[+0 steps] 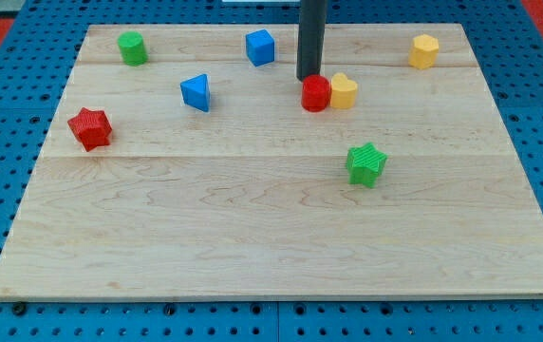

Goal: Slide the red circle to the center right

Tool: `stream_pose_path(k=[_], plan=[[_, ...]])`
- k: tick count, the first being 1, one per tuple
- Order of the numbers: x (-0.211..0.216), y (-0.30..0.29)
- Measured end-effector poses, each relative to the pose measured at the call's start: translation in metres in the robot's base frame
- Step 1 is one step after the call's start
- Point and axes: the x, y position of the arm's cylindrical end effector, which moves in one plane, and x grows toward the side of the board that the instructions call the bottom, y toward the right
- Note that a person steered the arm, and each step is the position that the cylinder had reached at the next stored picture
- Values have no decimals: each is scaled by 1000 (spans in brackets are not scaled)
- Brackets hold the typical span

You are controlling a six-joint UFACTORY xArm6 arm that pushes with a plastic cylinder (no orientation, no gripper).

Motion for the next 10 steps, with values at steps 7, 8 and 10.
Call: stream_pose_path(k=[7, 8, 10], plan=[[32, 62], [25, 95], [41, 97]])
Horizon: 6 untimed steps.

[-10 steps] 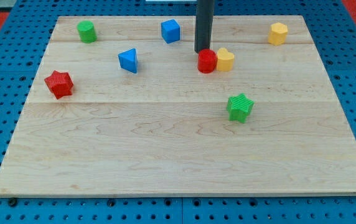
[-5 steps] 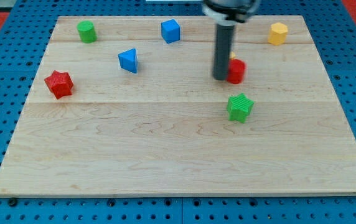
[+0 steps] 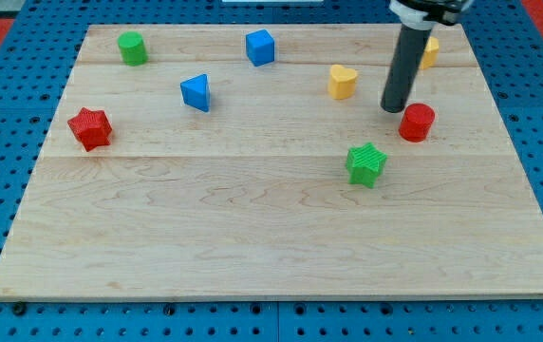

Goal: Slide the red circle to the center right

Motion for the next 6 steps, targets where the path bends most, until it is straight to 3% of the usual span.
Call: stream_pose_path(k=[1, 2, 4, 6], plan=[[-2, -57], [38, -67], [47, -8], [47, 12]])
